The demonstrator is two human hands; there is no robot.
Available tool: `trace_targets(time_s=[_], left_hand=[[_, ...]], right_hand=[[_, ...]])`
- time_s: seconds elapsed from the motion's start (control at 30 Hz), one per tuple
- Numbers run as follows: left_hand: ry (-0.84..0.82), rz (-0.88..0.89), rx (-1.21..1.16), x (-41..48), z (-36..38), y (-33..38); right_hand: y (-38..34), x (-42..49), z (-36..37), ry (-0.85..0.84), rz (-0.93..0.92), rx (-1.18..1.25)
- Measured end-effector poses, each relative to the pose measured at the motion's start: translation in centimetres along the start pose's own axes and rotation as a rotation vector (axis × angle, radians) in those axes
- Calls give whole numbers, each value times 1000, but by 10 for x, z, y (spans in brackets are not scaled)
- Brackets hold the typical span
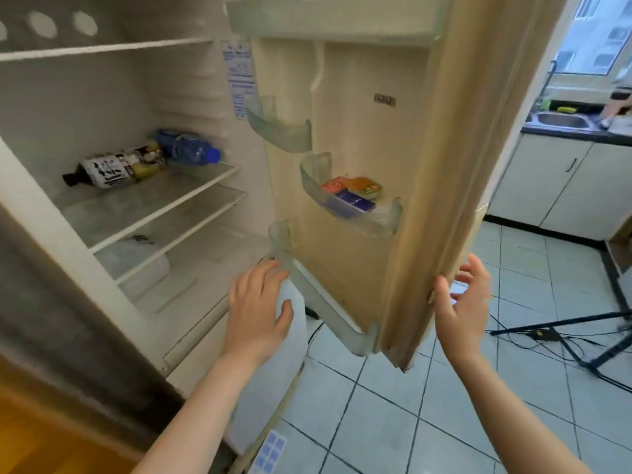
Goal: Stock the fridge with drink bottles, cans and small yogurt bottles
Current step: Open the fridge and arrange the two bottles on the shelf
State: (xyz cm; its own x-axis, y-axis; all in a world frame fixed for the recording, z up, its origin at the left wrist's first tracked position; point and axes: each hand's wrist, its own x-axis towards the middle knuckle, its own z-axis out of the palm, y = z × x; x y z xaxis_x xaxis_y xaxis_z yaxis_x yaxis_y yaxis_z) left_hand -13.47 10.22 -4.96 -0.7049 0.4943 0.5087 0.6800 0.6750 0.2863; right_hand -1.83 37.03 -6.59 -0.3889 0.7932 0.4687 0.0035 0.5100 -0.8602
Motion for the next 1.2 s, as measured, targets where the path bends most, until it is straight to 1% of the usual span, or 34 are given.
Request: trace_targets(time_s=[0.1, 0.2, 0.4, 0.53, 0.67, 0.73, 0.83, 1.0, 1.07, 1.1, 1.17, 1.2], left_hand=[[-28, -24, -41, 21, 16, 11], [1, -23, -52, 48, 27, 22], [63, -41, -19, 121, 48, 36], [202, -68, -18, 182, 64, 44], [362, -125, -16, 240, 83, 50], [418, -170, -20, 263, 93, 50], [474, -222, -39, 288, 110, 46], [484, -225, -19, 311, 128, 37], [472, -216, -9, 316, 132, 34], [460, -212, -14, 316, 133, 34], [454, -184, -15, 323, 137, 33], [453, -166, -11, 325, 138, 32]], right_hand=[[10, 35, -6, 24, 90, -3], [16, 75, -11, 9, 164, 19], [34, 153, -3, -67, 194, 7], [53, 206, 11, -92, 233, 25], [72, 256, 27, -116, 210, 72], [81, 278, 36, -127, 207, 91], [94, 307, 51, -130, 186, 101], [94, 330, 76, -49, 206, 268], [86, 327, 86, 23, 138, 299], [79, 324, 89, 58, 65, 279], [65, 325, 102, 96, -150, 192], [58, 325, 108, 83, -261, 120]])
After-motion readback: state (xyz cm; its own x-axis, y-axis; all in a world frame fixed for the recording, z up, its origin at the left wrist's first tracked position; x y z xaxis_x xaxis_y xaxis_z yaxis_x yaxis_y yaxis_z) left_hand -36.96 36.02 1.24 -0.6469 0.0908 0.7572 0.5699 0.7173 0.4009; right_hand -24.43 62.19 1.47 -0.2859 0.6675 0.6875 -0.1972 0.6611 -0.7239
